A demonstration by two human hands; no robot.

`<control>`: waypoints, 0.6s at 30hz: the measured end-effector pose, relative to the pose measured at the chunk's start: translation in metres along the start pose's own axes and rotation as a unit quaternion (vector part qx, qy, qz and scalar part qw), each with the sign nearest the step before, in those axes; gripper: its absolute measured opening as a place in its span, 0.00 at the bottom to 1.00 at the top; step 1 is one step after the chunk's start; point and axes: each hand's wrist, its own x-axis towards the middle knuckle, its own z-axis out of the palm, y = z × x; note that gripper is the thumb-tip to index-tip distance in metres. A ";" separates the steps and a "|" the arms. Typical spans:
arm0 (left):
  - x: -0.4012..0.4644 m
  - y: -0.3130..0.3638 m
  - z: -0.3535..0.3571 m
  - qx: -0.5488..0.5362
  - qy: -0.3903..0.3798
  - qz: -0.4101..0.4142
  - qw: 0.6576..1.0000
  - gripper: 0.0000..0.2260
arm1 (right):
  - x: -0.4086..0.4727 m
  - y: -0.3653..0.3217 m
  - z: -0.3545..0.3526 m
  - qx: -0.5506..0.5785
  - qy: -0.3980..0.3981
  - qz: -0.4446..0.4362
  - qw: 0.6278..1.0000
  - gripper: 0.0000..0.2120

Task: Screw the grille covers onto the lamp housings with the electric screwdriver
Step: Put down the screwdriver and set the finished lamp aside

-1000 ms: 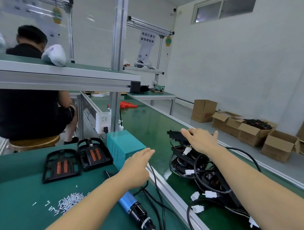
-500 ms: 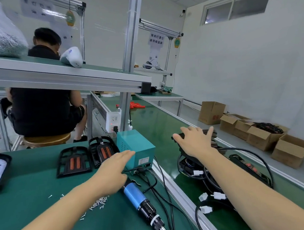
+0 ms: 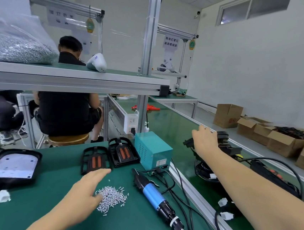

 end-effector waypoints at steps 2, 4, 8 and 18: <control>-0.008 -0.010 0.001 -0.010 0.013 -0.005 1.000 0.28 | 0.004 -0.002 0.006 0.023 0.014 -0.008 1.000 0.22; -0.015 -0.019 0.002 -0.016 0.017 -0.019 1.000 0.27 | 0.009 -0.002 0.011 0.034 0.029 -0.029 0.999 0.23; -0.024 -0.036 0.009 -0.041 0.019 -0.037 0.998 0.27 | 0.019 -0.001 0.024 0.062 0.035 -0.061 0.996 0.22; -0.027 -0.066 0.020 -0.051 0.045 -0.082 0.994 0.26 | 0.012 -0.020 0.055 0.069 0.007 -0.088 0.994 0.18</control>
